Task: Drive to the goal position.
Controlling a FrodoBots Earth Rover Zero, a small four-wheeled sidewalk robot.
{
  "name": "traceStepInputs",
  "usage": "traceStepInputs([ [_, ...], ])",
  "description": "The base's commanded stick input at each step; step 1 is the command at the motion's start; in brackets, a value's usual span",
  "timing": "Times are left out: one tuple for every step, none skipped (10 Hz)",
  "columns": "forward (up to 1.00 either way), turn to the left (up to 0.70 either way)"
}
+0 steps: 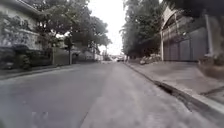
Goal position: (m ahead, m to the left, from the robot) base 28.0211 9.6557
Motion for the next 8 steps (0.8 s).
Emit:
traceStepInputs([
  [1.00,0.00],
  [1.00,0.00],
  [1.00,0.00],
  [1.00,0.00],
  [1.00,0.00],
  [1.00,0.00],
  [1.00,0.00],
  [1.00,0.00],
])
